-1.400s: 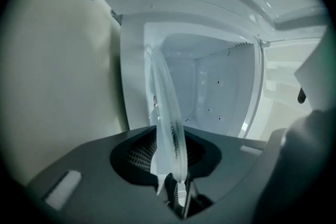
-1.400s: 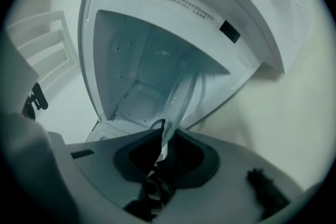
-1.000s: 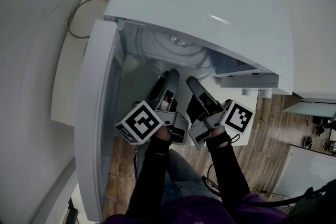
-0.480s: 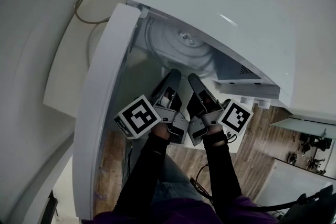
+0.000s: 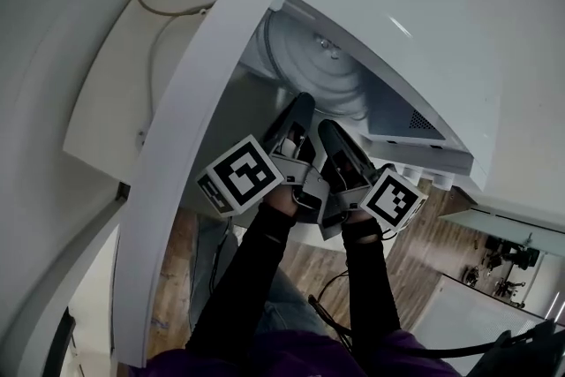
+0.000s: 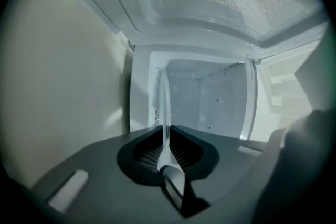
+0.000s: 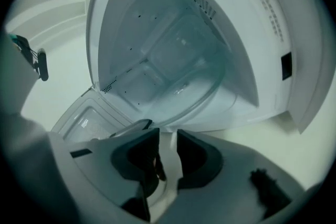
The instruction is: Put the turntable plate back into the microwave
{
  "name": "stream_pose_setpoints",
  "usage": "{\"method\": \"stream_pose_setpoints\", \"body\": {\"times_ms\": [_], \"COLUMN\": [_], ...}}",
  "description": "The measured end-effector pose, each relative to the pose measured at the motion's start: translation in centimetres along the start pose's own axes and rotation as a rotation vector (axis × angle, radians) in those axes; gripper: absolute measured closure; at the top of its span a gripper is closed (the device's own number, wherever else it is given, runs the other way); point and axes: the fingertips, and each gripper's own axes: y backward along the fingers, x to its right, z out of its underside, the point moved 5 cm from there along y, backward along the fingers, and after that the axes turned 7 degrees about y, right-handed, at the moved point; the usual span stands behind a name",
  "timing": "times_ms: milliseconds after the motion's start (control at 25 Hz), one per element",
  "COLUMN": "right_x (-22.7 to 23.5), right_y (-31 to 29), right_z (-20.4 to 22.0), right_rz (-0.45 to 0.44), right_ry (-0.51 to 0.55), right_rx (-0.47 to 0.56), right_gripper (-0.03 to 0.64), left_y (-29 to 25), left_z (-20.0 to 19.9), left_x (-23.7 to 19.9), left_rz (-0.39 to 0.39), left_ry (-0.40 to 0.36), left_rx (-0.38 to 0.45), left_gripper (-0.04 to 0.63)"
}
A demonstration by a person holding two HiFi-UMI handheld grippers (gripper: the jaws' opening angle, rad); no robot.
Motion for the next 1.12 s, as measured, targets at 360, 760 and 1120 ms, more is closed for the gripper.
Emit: {"method": "stream_pose_setpoints", "body": {"times_ms": [360,760,1120], "right_x": [0.3,0.8,1.3], "right_y": [-0.5,1.4,1.4], "right_z": [-0.3,0.9,-0.1], "right_rz": [-0.012,0.005,0.035], "right_ry": [-0.050,-0.302,-0.225], "right_rx": [0.004,0.097,0.127], "right_gripper": [0.506,0.505,0.512], "left_y": [0.5,2.6,1.6], "left_z": [0.2,0.7,0.9], "left_x": [-0.6,0.0,0.2], "left_rz": [-0.017,-0.008,0.012], "left_ry": [0.000,0.019,-0.007], "left_rx": [0.001,-0.032,-0.053], "left_gripper": [0.557,0.558,0.557]}}
